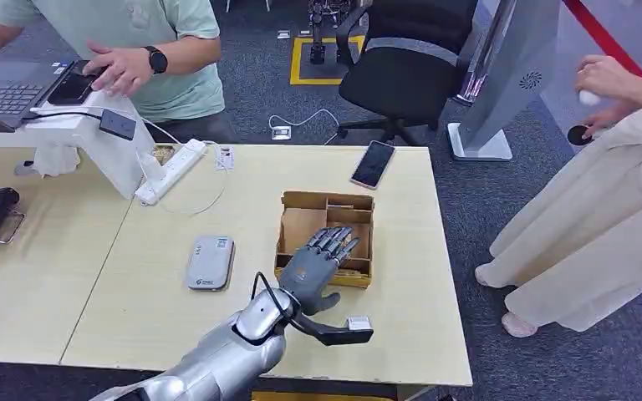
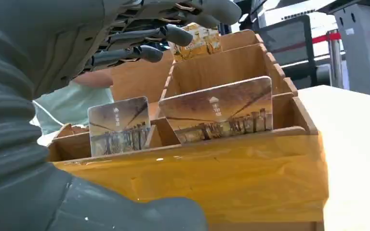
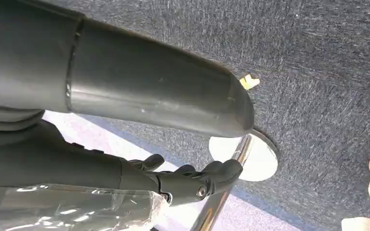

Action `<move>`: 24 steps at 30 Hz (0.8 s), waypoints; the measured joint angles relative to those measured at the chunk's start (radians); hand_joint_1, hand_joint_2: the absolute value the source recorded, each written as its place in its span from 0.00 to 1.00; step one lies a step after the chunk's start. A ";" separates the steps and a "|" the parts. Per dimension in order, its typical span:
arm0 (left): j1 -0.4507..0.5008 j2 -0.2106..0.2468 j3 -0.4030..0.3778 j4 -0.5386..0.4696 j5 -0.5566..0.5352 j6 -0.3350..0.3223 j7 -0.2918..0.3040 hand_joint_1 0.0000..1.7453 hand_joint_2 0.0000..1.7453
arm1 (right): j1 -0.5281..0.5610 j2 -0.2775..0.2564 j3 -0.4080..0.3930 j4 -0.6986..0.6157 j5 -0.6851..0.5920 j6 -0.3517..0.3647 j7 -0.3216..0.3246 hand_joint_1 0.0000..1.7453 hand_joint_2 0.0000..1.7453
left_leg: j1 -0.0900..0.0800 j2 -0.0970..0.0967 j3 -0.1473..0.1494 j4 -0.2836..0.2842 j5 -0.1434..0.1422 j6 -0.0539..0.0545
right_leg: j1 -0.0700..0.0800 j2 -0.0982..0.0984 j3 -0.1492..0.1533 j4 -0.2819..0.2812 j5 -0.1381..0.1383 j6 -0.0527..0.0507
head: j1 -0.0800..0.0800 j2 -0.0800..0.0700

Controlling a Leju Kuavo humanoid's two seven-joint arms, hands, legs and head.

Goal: Pass the card to the sensor for recognition and then transmit it.

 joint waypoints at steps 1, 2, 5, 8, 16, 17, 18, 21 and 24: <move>0.000 0.000 0.000 0.000 0.000 -0.007 -0.008 0.00 1.00 | 0.001 0.000 0.000 -0.001 -0.011 0.000 -0.002 0.00 0.00 | 0.000 0.000 0.000 0.000 0.000 0.000 | 0.000 0.000 0.000 0.000 0.000 0.000 | 0.000 0.000; 0.000 -0.002 0.000 0.000 0.000 -0.016 -0.011 0.00 1.00 | 0.004 0.000 0.000 -0.002 -0.017 0.000 -0.007 0.00 0.00 | 0.000 0.000 0.000 0.000 0.000 0.000 | 0.000 0.000 0.000 0.000 0.000 0.000 | 0.000 0.000; 0.000 -0.004 0.000 0.000 0.002 -0.024 -0.015 1.00 1.00 | 0.010 -0.001 0.000 -0.004 -0.025 0.000 -0.016 0.00 0.00 | 0.000 0.000 0.000 0.000 0.000 0.000 | 0.000 0.000 0.000 0.000 0.000 0.000 | 0.000 0.000; 0.000 -0.003 0.000 0.000 0.010 -0.030 -0.024 1.00 1.00 | 0.012 -0.002 0.000 -0.005 -0.026 0.000 -0.017 0.00 0.00 | 0.000 0.000 0.000 0.000 0.000 0.000 | 0.000 0.000 0.000 0.000 0.000 0.000 | 0.000 0.000; -0.001 -0.002 0.000 0.000 0.024 -0.031 -0.044 1.00 1.00 | 0.012 -0.003 0.000 -0.005 -0.026 0.000 -0.016 0.00 0.00 | 0.000 0.000 0.000 0.000 0.000 0.000 | 0.000 0.000 0.000 0.000 0.000 0.000 | 0.000 0.000; -0.002 -0.002 -0.001 0.000 0.025 -0.031 -0.045 1.00 1.00 | 0.012 -0.003 0.000 -0.005 -0.026 0.000 -0.016 0.00 0.00 | 0.000 0.000 0.000 0.000 0.000 0.000 | 0.000 0.000 0.000 0.000 0.000 0.000 | 0.000 0.000; -0.002 -0.002 0.000 0.000 0.025 -0.031 -0.045 1.00 1.00 | 0.013 -0.003 0.000 -0.005 -0.026 0.000 -0.016 0.00 0.00 | 0.000 0.000 0.000 0.000 0.000 0.000 | 0.000 0.000 0.000 0.000 0.000 0.000 | 0.000 0.000; -0.002 -0.002 -0.001 0.000 0.025 -0.031 -0.048 1.00 1.00 | 0.012 -0.004 0.000 -0.005 -0.026 0.000 -0.017 0.00 0.00 | 0.000 0.000 0.000 0.000 0.000 0.000 | 0.000 0.000 0.000 0.000 0.000 0.000 | 0.000 0.000; -0.002 -0.002 0.000 0.000 0.025 -0.030 -0.048 1.00 1.00 | 0.012 -0.004 0.000 -0.005 -0.026 0.000 -0.017 0.00 0.00 | 0.000 0.000 0.000 0.000 0.000 0.000 | 0.000 0.000 0.000 0.000 0.000 0.000 | 0.000 0.000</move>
